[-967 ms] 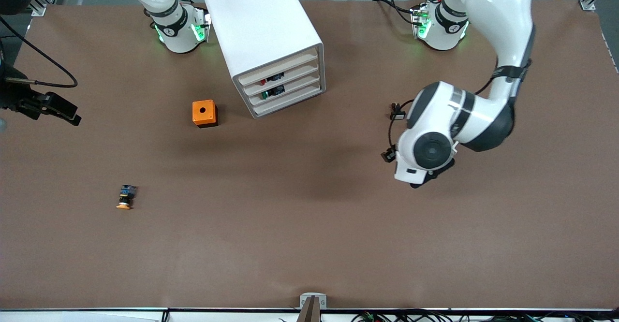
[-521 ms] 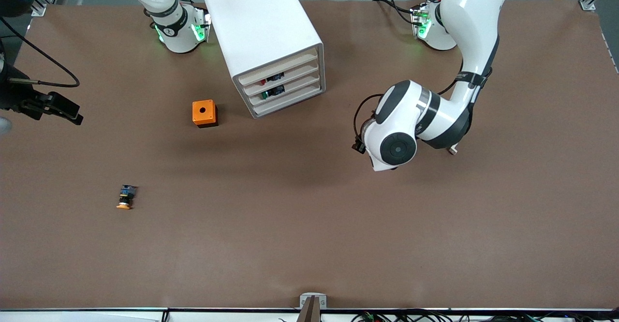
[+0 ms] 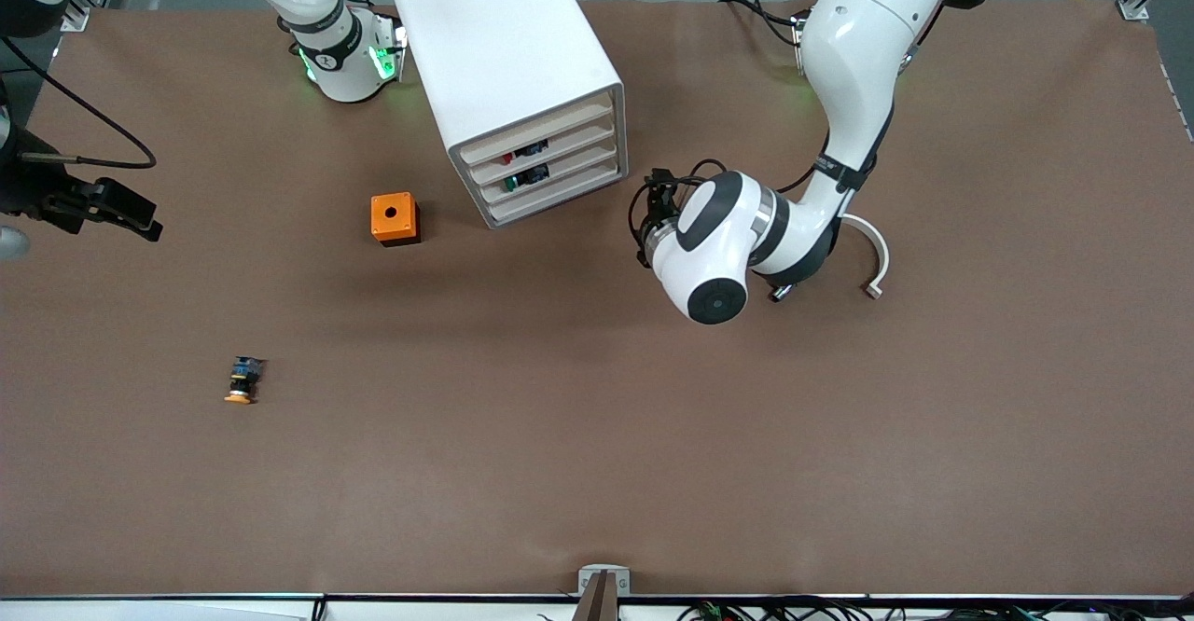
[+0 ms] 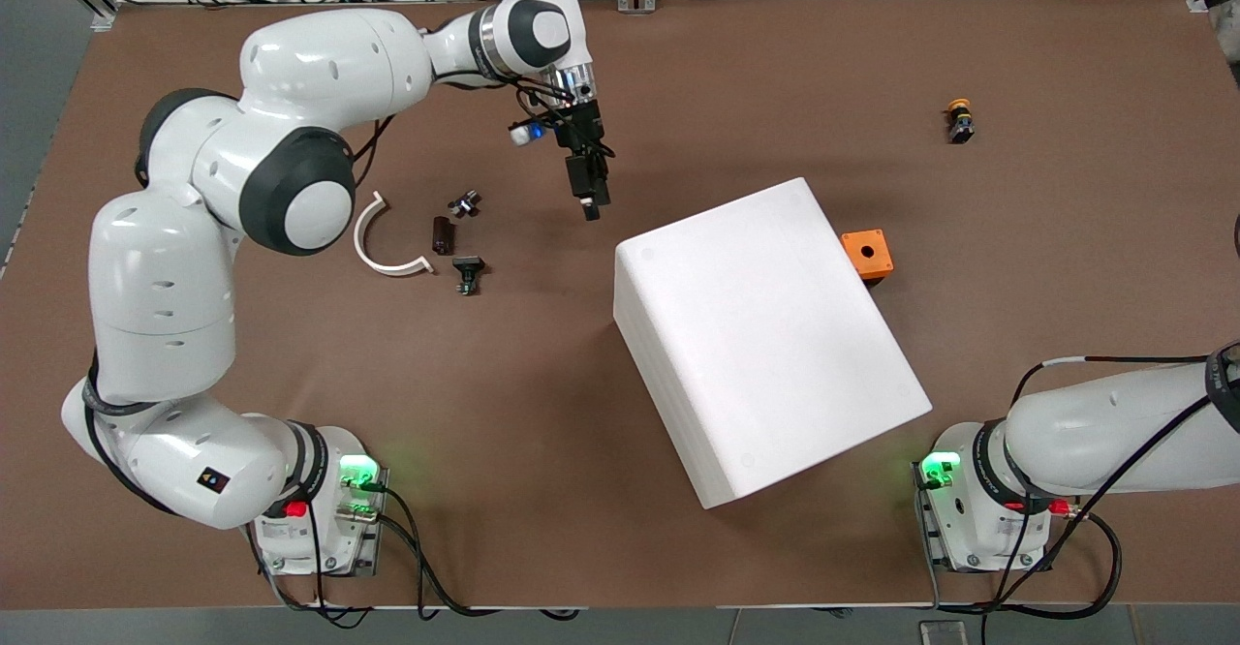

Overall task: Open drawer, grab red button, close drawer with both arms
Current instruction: 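Hook the left gripper onto the cabinet drawer front, then pull the drawer open with the left gripper while the right gripper reaches in, then grasp the red-capped button in the drawer with the right gripper, then lift the red button out with the right gripper while the left gripper releases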

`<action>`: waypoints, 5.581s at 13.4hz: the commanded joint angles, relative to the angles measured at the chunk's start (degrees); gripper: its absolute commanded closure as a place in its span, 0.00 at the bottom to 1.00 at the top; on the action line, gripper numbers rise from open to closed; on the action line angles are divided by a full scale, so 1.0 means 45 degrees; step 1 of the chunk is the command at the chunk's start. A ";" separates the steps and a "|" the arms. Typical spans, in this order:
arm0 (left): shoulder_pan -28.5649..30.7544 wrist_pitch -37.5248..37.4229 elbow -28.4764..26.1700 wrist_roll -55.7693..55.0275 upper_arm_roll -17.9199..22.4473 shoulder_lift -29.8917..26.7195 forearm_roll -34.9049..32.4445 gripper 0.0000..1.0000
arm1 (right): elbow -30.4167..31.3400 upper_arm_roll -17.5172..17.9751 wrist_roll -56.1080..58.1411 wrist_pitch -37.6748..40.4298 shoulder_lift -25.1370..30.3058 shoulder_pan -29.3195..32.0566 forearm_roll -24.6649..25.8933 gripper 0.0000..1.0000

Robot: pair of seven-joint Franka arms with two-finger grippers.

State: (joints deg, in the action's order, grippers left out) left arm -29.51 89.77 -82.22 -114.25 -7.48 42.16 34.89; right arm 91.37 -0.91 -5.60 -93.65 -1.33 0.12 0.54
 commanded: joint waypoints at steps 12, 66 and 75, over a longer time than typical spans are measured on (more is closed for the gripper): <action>-0.0844 -0.0279 0.0107 -0.4200 0.0060 0.1315 0.4687 0.38 | 0.0144 -0.0052 -0.0200 0.0128 0.0139 -0.0105 -0.0158 0.00; 0.2026 -0.0456 0.2587 0.7087 0.1818 -0.1087 -0.4468 0.01 | 0.3055 -0.0033 -2.3210 -0.6728 -0.3943 -1.1181 0.0350 0.90; 0.2026 -0.0417 0.2607 1.0210 0.1857 -0.1887 -0.5659 0.01 | 0.0145 -0.0013 -1.4318 -0.3018 -0.3689 -0.7417 0.0076 0.98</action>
State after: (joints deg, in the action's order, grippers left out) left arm -20.02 87.94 -69.55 -71.33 0.43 35.70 11.92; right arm 93.42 -1.78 -80.03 -109.05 -18.00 -38.51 0.94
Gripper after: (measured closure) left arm 0.004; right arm 0.590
